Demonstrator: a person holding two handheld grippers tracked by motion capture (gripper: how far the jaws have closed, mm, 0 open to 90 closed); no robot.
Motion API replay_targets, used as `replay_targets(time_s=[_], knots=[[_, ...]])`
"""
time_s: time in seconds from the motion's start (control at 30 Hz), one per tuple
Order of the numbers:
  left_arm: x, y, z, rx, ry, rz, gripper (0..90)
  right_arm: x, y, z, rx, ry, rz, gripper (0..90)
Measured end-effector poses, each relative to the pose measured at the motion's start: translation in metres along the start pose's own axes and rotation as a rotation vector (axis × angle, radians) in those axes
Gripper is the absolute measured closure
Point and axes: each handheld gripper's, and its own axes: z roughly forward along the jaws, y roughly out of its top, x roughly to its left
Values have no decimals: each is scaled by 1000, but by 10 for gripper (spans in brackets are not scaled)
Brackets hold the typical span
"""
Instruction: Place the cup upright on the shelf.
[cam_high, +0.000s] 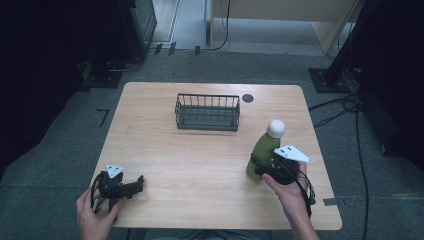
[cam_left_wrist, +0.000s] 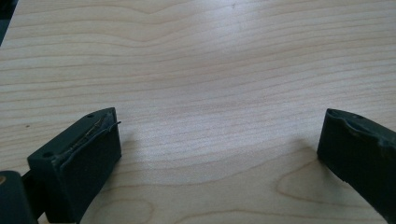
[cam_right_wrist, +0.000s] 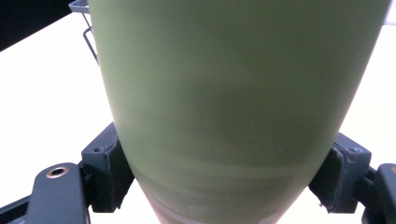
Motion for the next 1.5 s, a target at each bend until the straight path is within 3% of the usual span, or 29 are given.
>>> replay_targets(time_s=[0.93,1.5], knots=[[0,0,0,0,0,0,0,21,34,4,-16,41,-59,201],[0,0,0,-1,0,-2,0,38,63,19,-19,61,-100,202]])
